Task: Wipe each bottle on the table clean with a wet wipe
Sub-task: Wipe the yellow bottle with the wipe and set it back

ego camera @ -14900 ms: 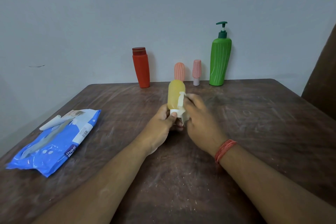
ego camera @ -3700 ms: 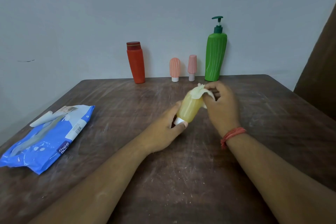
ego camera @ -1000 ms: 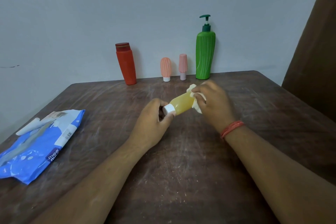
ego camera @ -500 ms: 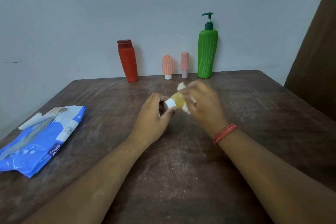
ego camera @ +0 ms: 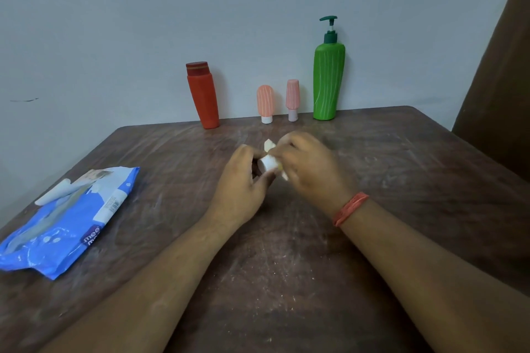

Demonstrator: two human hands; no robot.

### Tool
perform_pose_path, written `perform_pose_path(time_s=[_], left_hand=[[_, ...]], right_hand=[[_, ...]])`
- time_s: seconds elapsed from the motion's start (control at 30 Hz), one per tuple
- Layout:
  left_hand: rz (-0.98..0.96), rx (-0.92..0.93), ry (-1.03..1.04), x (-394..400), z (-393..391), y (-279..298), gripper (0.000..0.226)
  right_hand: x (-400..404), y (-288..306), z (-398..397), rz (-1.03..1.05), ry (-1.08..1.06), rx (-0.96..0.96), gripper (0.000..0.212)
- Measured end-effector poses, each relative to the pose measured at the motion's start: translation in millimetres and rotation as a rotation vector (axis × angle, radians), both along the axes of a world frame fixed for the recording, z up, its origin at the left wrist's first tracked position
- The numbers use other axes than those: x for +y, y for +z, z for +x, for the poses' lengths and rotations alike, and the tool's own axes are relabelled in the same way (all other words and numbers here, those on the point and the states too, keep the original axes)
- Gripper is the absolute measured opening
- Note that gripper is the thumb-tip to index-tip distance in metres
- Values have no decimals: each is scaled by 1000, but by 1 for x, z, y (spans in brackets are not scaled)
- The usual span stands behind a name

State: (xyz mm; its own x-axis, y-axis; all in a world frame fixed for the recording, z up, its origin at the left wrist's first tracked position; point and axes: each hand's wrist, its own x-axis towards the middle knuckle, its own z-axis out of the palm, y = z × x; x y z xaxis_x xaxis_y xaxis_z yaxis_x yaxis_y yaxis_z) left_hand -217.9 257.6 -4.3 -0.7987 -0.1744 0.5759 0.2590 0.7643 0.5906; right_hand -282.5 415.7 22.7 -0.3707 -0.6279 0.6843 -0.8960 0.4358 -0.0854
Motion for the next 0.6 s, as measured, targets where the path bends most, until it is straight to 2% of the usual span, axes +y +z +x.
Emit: perform_pose_path(time_s=[0.23, 0.33, 0.43, 0.5, 0.6], left_hand=[[300, -120, -7, -4, 1, -1, 19], [567, -144, -98, -1, 1, -3, 15], [793, -127, -158, -2, 2, -5, 29], [813, -131, -180, -5, 1, -6, 32], [790, -150, -210, 0, 0, -9, 26]], right_hand=[[22, 1, -24, -369, -215, -171, 16], [4, 0, -2, -310, -68, -115, 21], [-8, -3, 13, -127, 64, -55, 22], [-4, 2, 5, -133, 31, -24, 25], [8, 7, -7, -331, -109, -68, 18]])
